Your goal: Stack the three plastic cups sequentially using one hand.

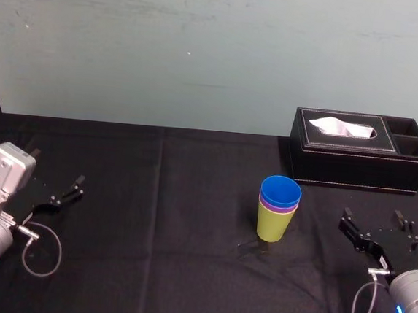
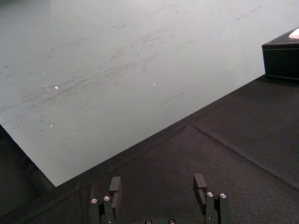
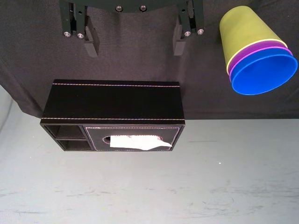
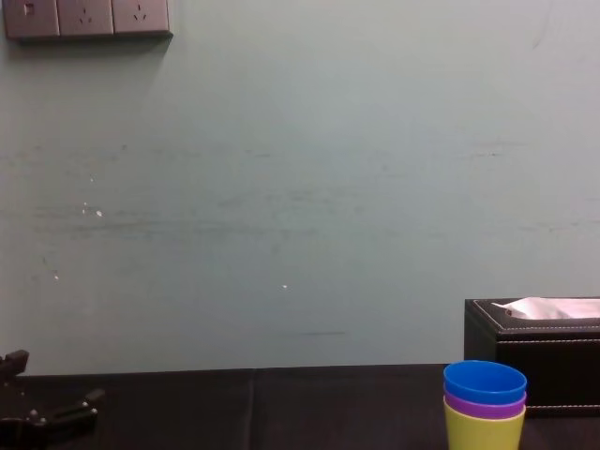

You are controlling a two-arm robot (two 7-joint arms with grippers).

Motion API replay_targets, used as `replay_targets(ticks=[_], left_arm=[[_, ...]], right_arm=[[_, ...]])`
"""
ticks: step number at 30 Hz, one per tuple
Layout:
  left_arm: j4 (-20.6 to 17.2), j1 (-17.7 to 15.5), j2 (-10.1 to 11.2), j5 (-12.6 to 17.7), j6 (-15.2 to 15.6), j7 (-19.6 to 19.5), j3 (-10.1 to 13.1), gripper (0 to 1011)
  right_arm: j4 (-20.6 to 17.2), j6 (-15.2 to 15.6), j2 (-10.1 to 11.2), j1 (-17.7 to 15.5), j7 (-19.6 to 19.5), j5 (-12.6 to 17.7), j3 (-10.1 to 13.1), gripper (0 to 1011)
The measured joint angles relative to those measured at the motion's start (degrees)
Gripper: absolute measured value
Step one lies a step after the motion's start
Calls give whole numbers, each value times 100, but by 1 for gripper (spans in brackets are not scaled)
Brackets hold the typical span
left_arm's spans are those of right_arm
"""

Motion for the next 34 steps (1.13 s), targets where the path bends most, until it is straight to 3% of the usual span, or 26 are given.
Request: replay_targets(ticks=[34], left_arm=[[0,0,0,0,0,0,0,1000]], right_arm=[[0,0,0,0,0,0,0,1004]])
